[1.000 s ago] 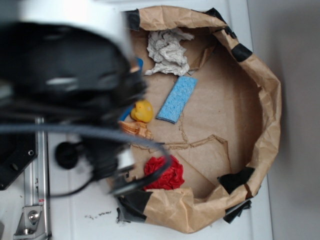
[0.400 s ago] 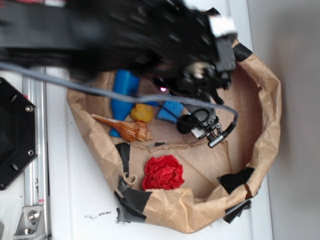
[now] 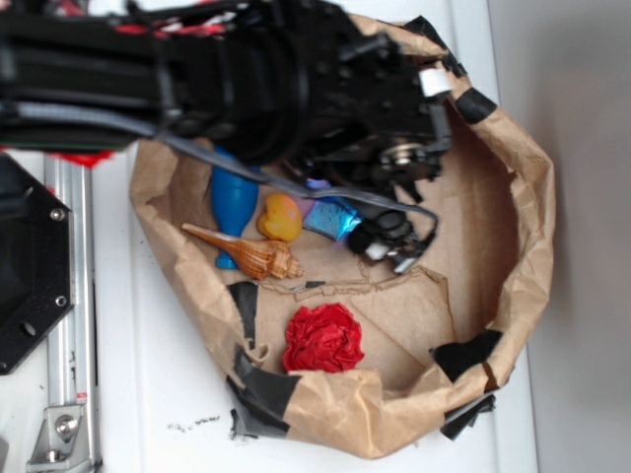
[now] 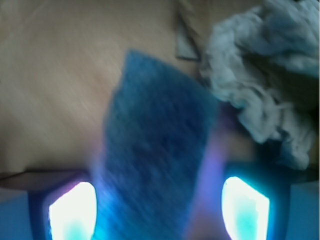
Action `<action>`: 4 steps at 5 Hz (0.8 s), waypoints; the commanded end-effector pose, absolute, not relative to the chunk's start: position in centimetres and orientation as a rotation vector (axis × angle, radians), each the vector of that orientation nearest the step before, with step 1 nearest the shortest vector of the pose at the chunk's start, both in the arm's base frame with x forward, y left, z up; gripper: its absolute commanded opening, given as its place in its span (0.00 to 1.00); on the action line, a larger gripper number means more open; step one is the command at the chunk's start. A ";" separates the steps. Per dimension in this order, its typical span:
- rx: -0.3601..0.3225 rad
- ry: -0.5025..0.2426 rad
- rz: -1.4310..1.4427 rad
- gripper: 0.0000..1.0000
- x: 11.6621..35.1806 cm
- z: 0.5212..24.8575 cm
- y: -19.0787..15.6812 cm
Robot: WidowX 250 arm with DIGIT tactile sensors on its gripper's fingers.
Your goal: Grab the blue sponge.
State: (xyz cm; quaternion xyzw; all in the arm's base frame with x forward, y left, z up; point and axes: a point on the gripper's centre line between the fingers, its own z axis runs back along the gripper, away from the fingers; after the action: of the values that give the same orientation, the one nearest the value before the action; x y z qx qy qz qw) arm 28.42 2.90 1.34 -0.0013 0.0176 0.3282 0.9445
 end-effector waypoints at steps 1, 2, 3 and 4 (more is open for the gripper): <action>0.025 0.043 0.748 0.00 27.4 1.1 3.4; 0.063 0.029 0.560 0.00 28.0 4.1 3.0; 0.110 -0.103 0.319 0.00 28.2 9.1 1.7; 0.079 -0.177 0.073 0.00 27.4 14.1 1.2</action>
State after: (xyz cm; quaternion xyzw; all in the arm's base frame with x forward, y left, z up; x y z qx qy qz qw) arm 26.99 0.23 11.87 0.0425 -0.0462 0.0418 0.9972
